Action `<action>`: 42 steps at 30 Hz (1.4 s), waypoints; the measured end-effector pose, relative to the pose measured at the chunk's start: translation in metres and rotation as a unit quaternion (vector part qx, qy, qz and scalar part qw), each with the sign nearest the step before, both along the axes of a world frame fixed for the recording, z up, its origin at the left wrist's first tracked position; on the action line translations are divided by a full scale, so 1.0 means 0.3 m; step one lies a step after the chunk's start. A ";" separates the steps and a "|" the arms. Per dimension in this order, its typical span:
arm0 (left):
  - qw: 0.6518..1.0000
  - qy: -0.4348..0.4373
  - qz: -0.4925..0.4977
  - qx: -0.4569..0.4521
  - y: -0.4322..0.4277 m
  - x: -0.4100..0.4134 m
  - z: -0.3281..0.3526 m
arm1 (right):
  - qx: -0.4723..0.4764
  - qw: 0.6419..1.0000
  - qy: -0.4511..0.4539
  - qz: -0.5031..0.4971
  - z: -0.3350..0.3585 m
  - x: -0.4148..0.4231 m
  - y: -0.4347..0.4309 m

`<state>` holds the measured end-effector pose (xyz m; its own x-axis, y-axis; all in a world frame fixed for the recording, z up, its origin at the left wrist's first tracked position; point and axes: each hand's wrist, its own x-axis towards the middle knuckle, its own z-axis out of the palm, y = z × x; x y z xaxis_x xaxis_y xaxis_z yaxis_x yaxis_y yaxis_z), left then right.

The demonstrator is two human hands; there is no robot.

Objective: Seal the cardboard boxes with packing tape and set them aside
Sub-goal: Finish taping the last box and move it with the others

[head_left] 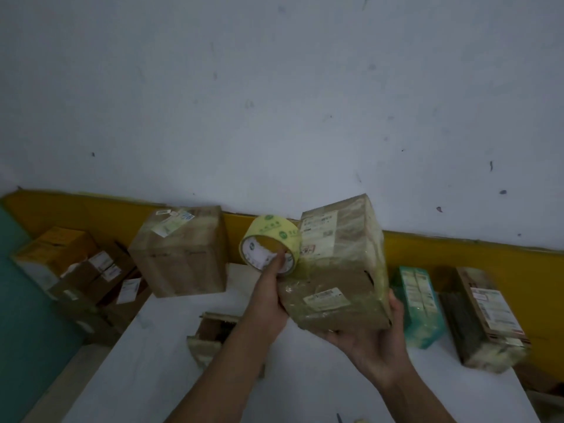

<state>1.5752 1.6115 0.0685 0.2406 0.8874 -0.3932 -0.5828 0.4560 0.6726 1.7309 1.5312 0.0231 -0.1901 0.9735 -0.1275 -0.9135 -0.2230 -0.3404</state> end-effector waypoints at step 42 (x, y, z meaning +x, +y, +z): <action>0.998 -0.057 0.027 -0.004 -0.041 -0.057 -0.016 | -0.134 0.953 -0.272 -0.021 0.048 0.000 0.019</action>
